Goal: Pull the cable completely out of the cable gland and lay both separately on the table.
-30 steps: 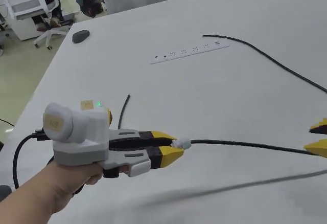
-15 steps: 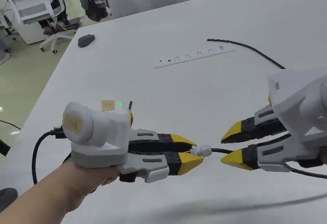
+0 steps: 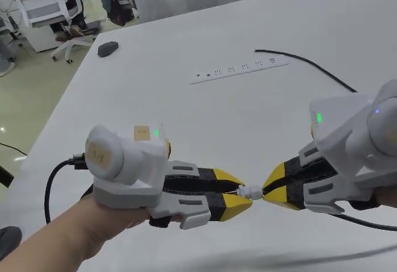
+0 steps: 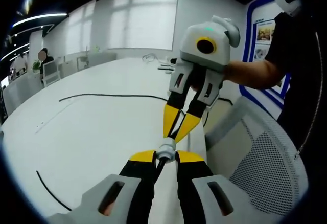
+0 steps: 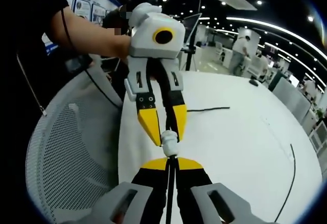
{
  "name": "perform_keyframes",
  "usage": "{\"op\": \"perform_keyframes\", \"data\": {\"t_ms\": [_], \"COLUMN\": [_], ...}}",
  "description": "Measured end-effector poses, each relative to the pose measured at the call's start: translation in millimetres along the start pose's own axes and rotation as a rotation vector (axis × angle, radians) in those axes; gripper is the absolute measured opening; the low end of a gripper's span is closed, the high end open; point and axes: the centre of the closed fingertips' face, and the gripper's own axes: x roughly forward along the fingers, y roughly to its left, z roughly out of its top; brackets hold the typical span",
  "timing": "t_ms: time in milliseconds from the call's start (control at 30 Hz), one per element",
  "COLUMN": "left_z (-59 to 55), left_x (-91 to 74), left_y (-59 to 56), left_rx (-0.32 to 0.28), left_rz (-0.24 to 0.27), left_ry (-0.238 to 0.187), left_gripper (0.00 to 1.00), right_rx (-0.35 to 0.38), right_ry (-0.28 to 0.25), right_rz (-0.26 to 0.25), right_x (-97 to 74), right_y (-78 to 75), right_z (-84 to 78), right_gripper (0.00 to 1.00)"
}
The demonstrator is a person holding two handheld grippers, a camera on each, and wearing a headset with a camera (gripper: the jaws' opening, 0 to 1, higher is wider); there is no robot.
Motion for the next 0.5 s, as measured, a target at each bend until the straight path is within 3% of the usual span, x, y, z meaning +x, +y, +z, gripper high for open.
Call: {"op": "perform_keyframes", "data": {"t_ms": [67,167,233,300,467,500], "left_z": [2.8,6.7,7.0,7.6,8.8,8.2], "left_x": [-1.0,-7.8,-13.8,-19.9,-27.4,-27.9], "left_y": [2.3,10.4,17.4,22.4,28.6,29.3], "left_rx": [0.007,0.053,0.046,0.041,0.04,0.038], "left_rz": [0.01,0.06,0.085,0.098,0.124,0.125], "left_ry": [-0.011,-0.031,-0.034,-0.038,-0.043,-0.042], "left_gripper": [0.14,0.14,0.14,0.14,0.14,0.14], "right_rx": [0.006,0.027,0.12,0.205,0.283,0.295], "right_ry": [-0.003,0.039,0.016,0.03,0.082,0.115], "right_rz": [-0.033,-0.125,-0.177,-0.207,-0.301,-0.308], "right_x": [-2.7,-16.7,-28.4,-40.4,-63.7,-67.5], "right_y": [-4.0,-19.1,-31.0,-38.6,-50.9,-51.1], "right_z": [-0.8,-16.2,-28.6,-50.6,-98.1,-113.9], "right_gripper": [0.0,0.0,0.0,0.0,0.0,0.0]}}
